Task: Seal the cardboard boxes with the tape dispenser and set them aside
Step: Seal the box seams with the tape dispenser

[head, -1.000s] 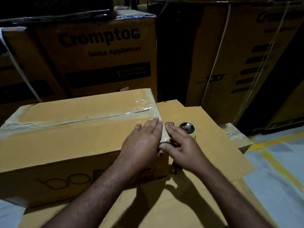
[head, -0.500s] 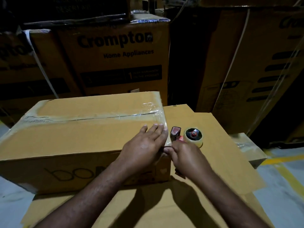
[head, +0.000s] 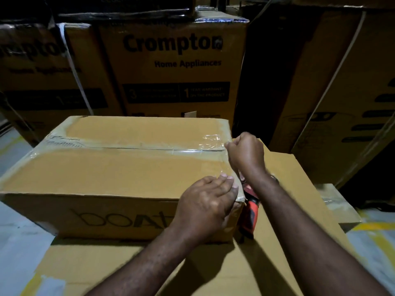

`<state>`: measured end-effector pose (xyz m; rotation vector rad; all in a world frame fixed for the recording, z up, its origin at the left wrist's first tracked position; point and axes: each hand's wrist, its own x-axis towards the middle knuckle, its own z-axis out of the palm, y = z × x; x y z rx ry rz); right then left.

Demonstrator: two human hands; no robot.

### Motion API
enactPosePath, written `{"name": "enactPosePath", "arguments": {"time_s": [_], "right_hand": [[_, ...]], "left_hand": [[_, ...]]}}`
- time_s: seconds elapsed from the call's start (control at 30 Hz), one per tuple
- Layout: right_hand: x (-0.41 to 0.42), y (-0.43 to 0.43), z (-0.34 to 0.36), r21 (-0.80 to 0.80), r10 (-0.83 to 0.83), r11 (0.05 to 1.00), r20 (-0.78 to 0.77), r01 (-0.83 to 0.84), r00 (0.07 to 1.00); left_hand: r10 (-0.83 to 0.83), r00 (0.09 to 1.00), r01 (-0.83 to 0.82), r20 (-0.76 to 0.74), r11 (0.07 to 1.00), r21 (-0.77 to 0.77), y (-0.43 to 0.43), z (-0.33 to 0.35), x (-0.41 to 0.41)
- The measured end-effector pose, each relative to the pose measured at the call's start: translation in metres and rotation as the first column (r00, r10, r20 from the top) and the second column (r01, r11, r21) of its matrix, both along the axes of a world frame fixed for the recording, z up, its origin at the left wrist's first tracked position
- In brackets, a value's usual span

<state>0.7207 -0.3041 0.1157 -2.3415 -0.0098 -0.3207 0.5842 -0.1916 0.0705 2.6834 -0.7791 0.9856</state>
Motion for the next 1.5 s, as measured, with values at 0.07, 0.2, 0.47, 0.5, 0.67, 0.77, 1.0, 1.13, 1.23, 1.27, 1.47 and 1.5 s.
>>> {"name": "enactPosePath", "arguments": {"time_s": [0.07, 0.2, 0.47, 0.5, 0.67, 0.77, 1.0, 1.13, 1.23, 1.27, 1.47, 1.5], "right_hand": [[0.027, 0.007, 0.006, -0.064, 0.008, 0.998, -0.024, -0.010, 1.000], [0.065, 0.029, 0.014, -0.065, -0.008, 0.998, -0.055, 0.005, 0.998], [0.119, 0.047, 0.014, 0.153, -0.113, 0.978, -0.172, 0.140, 0.978], [0.121, 0.045, 0.013, 0.215, -0.096, 0.966, -0.204, 0.141, 0.974], [0.121, 0.040, 0.004, 0.211, -0.078, 0.972, -0.140, 0.107, 0.987], [0.119, 0.040, -0.003, 0.148, -0.084, 0.984, -0.099, 0.099, 0.991], [0.123, 0.040, 0.008, -0.121, 0.153, 0.978, -0.139, -0.170, 0.978], [0.129, 0.035, 0.018, -0.174, 0.187, 0.958, -0.217, -0.226, 0.958], [0.130, 0.037, 0.019, -0.177, 0.188, 0.959, -0.197, -0.223, 0.962], [0.129, 0.040, 0.017, -0.128, 0.224, 0.959, -0.207, -0.253, 0.952], [0.116, 0.037, 0.009, 0.187, 0.313, 0.944, -0.245, -0.273, 0.918], [0.111, 0.035, 0.008, 0.222, 0.296, 0.944, -0.244, -0.244, 0.923]], "left_hand": [[0.001, 1.000, -0.001, -0.003, 1.000, -0.013, 0.000, -0.001, 0.001], [0.033, 0.999, -0.033, -0.016, 0.999, -0.011, 0.006, 0.002, 0.004], [0.025, 1.000, -0.026, -0.008, 0.998, -0.055, 0.008, 0.000, 0.008], [0.027, 1.000, -0.027, -0.005, 0.998, -0.058, 0.008, 0.000, 0.008], [0.031, 0.999, -0.032, -0.007, 0.996, -0.087, 0.004, 0.001, 0.008], [0.040, 0.996, -0.048, -0.074, 0.994, -0.103, 0.002, 0.005, 0.007], [0.098, 0.963, -0.123, -0.250, 0.989, -0.087, -0.002, 0.025, -0.004], [0.109, 0.946, -0.136, -0.305, 0.988, -0.070, -0.003, 0.030, -0.006], [0.120, 0.921, -0.151, -0.372, 0.987, -0.057, -0.005, 0.039, -0.005], [0.131, 0.911, -0.164, -0.391, 0.985, -0.051, -0.004, 0.041, -0.004], [0.159, 0.900, -0.186, -0.406, 0.982, -0.028, -0.010, 0.048, -0.002], [0.157, 0.901, -0.185, -0.405, 0.982, -0.029, -0.012, 0.048, -0.003]]}}
